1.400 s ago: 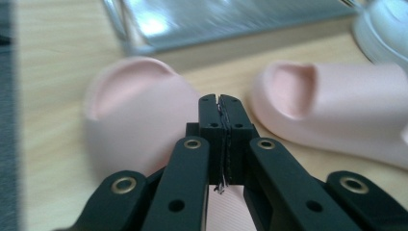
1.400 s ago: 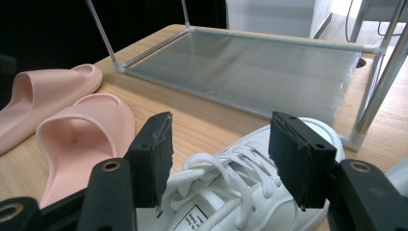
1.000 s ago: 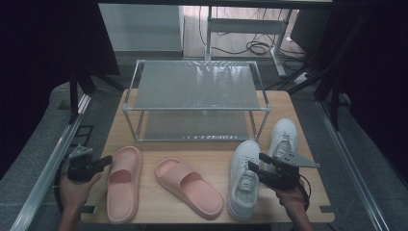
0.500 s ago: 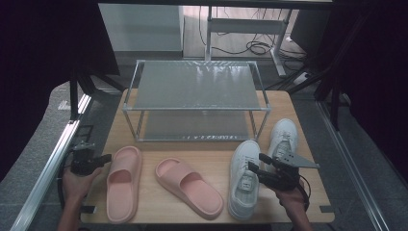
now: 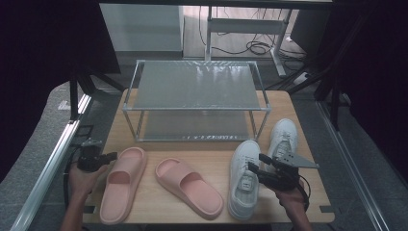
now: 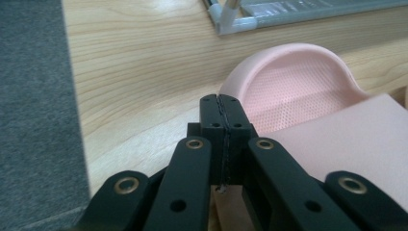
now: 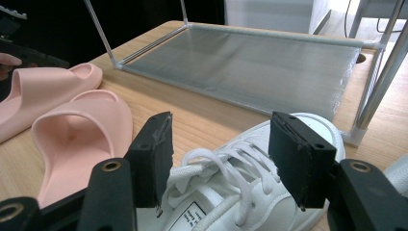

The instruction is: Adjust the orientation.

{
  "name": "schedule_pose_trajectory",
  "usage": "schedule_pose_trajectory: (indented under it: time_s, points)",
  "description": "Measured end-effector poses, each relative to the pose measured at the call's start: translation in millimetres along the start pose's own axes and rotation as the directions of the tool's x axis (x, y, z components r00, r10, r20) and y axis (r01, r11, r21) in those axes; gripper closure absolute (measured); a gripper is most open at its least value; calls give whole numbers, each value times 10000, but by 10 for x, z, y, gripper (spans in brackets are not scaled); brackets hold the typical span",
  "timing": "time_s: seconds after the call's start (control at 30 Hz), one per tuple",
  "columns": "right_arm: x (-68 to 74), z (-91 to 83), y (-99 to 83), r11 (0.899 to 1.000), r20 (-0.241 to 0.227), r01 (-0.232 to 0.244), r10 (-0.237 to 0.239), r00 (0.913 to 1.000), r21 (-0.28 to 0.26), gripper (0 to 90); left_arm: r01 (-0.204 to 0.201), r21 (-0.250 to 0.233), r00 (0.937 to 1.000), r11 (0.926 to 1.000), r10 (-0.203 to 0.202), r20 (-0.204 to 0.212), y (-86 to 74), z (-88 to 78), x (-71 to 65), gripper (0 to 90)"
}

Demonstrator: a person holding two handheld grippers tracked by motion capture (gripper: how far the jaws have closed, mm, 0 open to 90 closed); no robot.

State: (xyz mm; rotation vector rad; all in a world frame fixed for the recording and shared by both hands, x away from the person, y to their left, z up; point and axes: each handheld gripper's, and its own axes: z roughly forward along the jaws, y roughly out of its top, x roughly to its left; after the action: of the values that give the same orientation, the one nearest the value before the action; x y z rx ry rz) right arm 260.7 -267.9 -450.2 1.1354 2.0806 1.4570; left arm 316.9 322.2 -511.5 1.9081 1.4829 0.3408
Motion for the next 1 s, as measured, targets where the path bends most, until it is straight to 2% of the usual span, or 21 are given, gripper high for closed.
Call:
schedule_pose_trajectory:
  time_s: [0.57,0.67,0.77,0.83,0.9,0.97,1.0]
  points:
    - [5,4,-8,10000,12,15,-15,10000,21,421,-543,135,9979,9984,538,361,97,110,-172,891]
    - [14,11,-11,10000,-7,3,-3,10000,42,421,-455,57,9973,9990,451,579,106,128,-183,889]
    - [14,12,-11,10000,-1,14,-14,10000,42,421,-499,-5,9972,9988,499,552,109,124,-185,876]
    - [7,10,-13,10000,6,16,-16,10000,32,421,-494,-190,9975,9986,503,500,111,83,-176,866]
    - [0,4,-16,10000,29,9,-9,10000,30,421,-473,-793,9980,9957,504,375,103,-56,-148,832]
    - [-1,1,-17,10000,29,-26,26,10000,33,421,-505,-949,9981,9942,537,317,98,-101,-142,782]
    - [-2,-1,-18,10000,38,-27,27,10000,25,421,-664,-1337,9977,9888,678,60,78,-211,-127,782]
